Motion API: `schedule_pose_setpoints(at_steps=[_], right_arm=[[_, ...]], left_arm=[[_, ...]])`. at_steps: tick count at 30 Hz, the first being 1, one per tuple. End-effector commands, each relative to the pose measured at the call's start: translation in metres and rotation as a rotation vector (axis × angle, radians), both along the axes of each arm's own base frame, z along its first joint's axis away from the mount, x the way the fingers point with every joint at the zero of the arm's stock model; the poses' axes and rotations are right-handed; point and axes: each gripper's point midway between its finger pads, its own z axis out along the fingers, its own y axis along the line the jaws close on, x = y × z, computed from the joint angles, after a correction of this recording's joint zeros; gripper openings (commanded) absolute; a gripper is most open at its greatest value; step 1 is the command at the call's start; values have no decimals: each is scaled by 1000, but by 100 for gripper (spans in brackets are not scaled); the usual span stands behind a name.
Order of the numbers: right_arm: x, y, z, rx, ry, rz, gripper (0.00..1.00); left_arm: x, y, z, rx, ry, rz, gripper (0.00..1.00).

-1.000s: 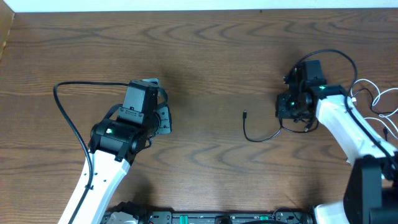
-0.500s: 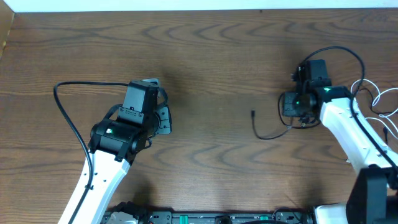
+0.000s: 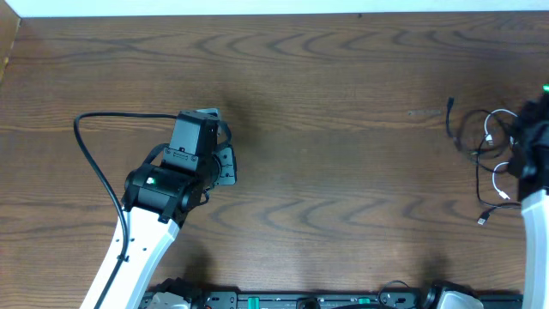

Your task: Untangle cables

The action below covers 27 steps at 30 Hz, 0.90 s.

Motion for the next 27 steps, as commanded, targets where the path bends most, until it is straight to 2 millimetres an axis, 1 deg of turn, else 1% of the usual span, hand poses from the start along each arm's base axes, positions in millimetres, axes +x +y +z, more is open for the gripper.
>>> schedule_pose_setpoints(at_steps=[1, 2, 3, 6, 7, 8, 10, 11, 16, 18, 19, 21, 23, 27], right_arm=[[-12, -23, 1, -13, 13, -67, 11], [-10, -23, -5, 20, 18, -49, 33], [-9, -21, -10, 44, 22, -31, 37], [3, -3, -22, 133, 24, 64, 40], [10, 8, -27, 182, 17, 122, 41], [14, 14, -30, 212, 11, 157, 42], [24, 36, -36, 303, -6, 258, 45], [30, 50, -38, 359, -18, 322, 48], [44, 111, -46, 582, -35, 567, 53], [49, 130, -50, 641, -29, 636, 54], [50, 136, -51, 655, -24, 655, 55], [53, 154, -58, 688, 3, 703, 57], [55, 171, -64, 699, 35, 745, 58], [57, 209, -80, 656, 125, 870, 57]], left_arm=[[1, 1, 3, 0, -8, 7, 44], [1, 2, 3, 1, -8, 8, 44], [1, 2, 3, 1, -8, 8, 44], [1, 2, 3, 1, -7, 7, 44], [1, 2, 3, 1, -7, 7, 44], [1, 2, 3, 1, -7, 7, 44], [1, 1, 3, 0, -8, 7, 44], [1, 1, 3, 0, -8, 7, 44], [2, 1, 4, -1, -11, 7, 45], [3, 1, 4, -2, -15, 8, 45], [4, 1, 5, -6, -19, 12, 45], [6, 0, 7, -22, -29, 30, 49], [10, -3, 9, -36, -45, 27, 49], [19, -10, 17, -71, -91, 14, 50]])
